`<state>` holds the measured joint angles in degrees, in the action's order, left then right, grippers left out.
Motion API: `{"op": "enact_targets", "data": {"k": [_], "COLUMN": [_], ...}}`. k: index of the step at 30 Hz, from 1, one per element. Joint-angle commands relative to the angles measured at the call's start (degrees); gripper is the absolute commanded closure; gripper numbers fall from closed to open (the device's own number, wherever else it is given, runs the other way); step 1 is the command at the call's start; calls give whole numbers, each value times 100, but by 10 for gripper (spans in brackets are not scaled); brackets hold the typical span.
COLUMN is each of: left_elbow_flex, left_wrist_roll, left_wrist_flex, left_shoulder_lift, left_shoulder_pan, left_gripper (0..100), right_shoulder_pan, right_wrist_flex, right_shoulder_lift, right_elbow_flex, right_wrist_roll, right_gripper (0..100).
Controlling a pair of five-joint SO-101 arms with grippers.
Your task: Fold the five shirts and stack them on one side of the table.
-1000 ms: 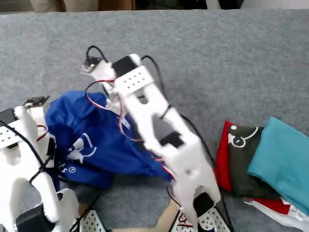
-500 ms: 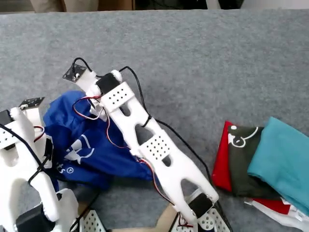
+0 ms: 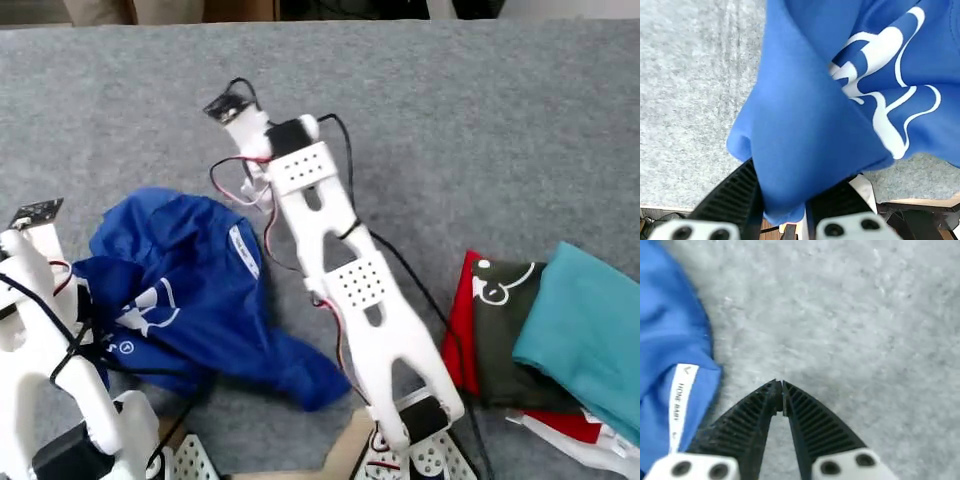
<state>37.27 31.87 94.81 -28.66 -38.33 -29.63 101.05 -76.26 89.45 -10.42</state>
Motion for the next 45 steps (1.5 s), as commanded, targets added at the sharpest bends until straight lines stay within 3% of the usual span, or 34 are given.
{"op": "enact_targets", "data": {"k": [1,4,8,13,17,19,27,31,38,45], "left_elbow_flex": [-44,-44,-53,-44,-44,-44,-44,-44,-53,-369], "left_wrist_roll": [18,26,26,26,26,26,35,35,44,1547], "left_wrist_flex": [-62,-62,-62,-53,-35,-35,-62,-62,-185,229], "left_shoulder_lift": [-145,-145,-145,-145,-145,-145,-145,-145,-101,-101], "left_shoulder_pan": [-35,-35,-26,-70,-79,-79,-88,-79,-35,-26], "left_gripper": [981,981,981,981,981,981,981,980,980,979], "right_shoulder_pan": [-180,-716,-1429,-1648,-1604,-1534,-681,-31,901,1051], "right_wrist_flex": [132,105,-132,-484,-281,-123,141,141,141,79], "right_shoulder_lift": [374,418,233,-189,-365,-365,189,831,2070,3433], "right_elbow_flex": [242,242,251,251,251,286,163,-743,-3037,-4963], "right_wrist_roll": [18,88,765,1073,1029,958,888,853,-62,-431], "right_gripper": [977,881,769,811,938,996,995,995,995,995]}}
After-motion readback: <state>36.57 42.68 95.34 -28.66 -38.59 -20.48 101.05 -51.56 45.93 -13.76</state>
